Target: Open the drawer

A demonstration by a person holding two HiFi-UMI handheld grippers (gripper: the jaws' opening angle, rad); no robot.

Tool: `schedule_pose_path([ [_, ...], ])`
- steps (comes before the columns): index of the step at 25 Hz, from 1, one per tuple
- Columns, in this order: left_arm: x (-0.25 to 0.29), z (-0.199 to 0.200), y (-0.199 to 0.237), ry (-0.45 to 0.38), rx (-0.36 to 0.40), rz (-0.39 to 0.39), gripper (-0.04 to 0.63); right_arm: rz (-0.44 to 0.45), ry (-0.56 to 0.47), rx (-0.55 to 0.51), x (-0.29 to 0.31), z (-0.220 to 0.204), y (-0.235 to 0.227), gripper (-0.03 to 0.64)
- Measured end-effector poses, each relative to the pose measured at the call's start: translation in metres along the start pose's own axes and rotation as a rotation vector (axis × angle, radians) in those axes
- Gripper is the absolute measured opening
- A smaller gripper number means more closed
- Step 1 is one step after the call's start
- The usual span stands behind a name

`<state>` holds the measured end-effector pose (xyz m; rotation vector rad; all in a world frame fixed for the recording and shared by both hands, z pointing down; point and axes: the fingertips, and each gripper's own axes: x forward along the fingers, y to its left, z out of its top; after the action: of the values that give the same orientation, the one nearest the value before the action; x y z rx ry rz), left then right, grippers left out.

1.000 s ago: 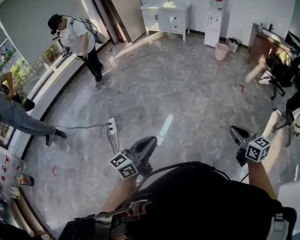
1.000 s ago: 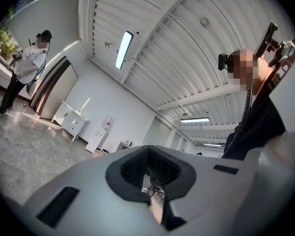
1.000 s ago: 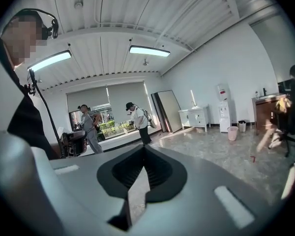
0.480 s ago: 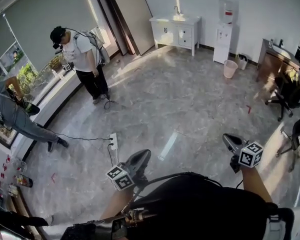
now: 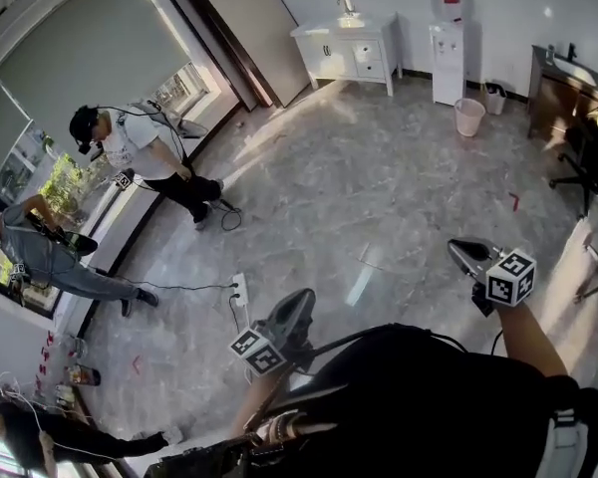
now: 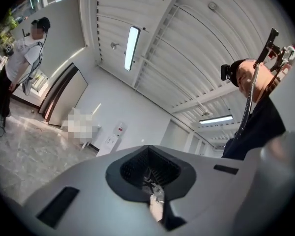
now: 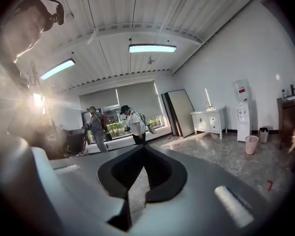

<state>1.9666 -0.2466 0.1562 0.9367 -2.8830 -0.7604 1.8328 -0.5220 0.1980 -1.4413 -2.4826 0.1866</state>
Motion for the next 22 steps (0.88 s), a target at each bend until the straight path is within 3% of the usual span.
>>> schedule_pose_path([
  [8, 0.066, -0.002, 0.045, 0.048, -0.015, -0.011, 0.002, -0.037, 0.014, 0.059, 0.023, -0.01, -0.066, 0.002],
  [13, 0.11, -0.004, 0.099, 0.074, -0.043, -0.071, 0.0, -0.099, 0.021, 0.068, 0.053, -0.01, -0.106, 0.002],
  [22, 0.195, 0.073, 0.229, 0.142, -0.046, -0.206, 0.002, -0.226, -0.012, 0.042, 0.165, 0.06, -0.157, 0.002],
])
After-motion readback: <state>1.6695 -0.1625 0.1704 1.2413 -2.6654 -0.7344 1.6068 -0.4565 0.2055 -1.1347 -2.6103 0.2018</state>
